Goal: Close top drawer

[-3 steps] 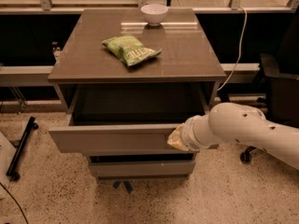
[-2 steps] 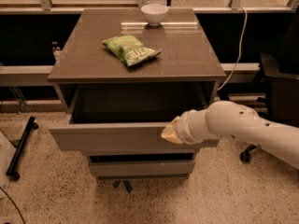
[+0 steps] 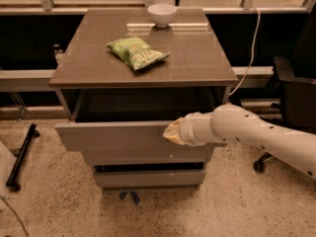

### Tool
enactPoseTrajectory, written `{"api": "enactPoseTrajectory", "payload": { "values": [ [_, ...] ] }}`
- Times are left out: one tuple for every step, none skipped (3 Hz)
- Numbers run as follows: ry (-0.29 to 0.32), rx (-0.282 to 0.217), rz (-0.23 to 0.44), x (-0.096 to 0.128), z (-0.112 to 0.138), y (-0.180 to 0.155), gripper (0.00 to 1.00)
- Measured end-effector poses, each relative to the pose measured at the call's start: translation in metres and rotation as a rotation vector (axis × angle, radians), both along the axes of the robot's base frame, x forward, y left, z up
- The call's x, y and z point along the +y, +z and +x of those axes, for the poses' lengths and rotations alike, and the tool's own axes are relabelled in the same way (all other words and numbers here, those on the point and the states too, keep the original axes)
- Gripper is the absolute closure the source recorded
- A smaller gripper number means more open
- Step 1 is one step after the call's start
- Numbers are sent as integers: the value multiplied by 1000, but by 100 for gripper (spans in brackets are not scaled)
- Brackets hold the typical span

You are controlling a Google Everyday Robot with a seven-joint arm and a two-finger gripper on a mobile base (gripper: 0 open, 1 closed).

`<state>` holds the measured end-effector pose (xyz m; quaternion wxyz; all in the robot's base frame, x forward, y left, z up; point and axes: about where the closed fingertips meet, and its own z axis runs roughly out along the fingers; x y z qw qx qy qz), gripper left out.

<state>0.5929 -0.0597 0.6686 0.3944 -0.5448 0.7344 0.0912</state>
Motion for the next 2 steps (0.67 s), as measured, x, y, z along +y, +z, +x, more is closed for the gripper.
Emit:
{"api": "enactPoseTrajectory", "payload": {
  "values": [
    [0, 0, 0, 0, 0, 0, 51],
    [3, 1, 0, 2, 0, -1, 28]
  ]
}}
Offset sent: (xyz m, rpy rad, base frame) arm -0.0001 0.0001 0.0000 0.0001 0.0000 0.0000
